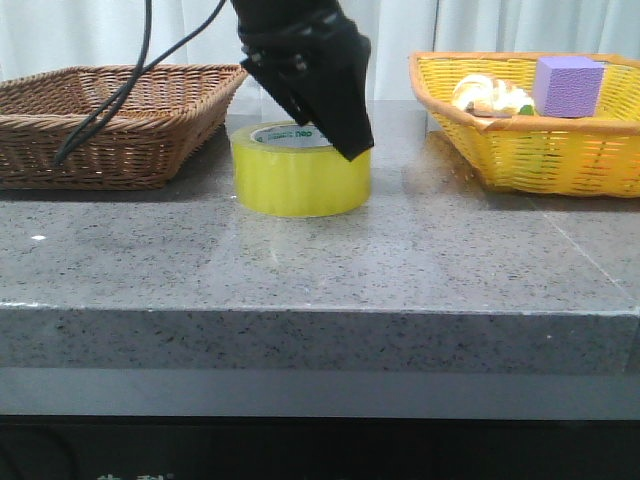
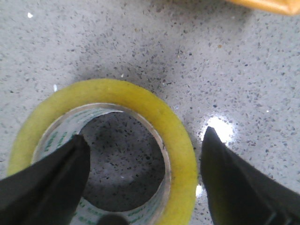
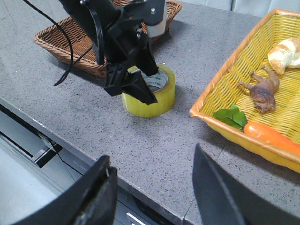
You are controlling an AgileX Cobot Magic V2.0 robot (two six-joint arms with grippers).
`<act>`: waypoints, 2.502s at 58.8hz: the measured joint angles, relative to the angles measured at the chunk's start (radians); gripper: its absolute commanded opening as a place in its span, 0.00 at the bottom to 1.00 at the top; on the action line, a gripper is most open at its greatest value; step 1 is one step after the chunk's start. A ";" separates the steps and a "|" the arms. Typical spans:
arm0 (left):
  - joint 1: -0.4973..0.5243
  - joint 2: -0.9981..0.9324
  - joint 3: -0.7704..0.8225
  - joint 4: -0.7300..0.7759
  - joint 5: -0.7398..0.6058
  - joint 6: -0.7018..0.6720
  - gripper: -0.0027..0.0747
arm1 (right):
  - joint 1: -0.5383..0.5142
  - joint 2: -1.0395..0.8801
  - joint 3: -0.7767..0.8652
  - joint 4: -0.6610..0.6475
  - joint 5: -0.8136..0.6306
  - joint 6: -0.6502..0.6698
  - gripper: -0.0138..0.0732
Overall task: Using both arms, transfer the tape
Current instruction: 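Lower the left gripper onto the tape roll rim, then close the left gripper on the tape rim and lift it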
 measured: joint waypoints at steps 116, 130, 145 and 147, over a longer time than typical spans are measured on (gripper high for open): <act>-0.004 0.092 -0.170 -0.022 0.126 -0.077 0.16 | 0.000 0.000 0.000 0.002 0.000 0.001 0.61; -0.004 0.092 -0.270 -0.023 0.198 -0.105 0.16 | 0.000 0.000 0.000 0.002 0.000 0.001 0.61; 0.000 0.092 -0.372 -0.022 0.237 -0.132 0.16 | 0.000 0.000 0.000 0.002 0.000 0.001 0.61; 0.005 0.092 -0.387 -0.020 0.238 -0.146 0.16 | 0.000 0.000 0.000 0.002 0.000 0.001 0.61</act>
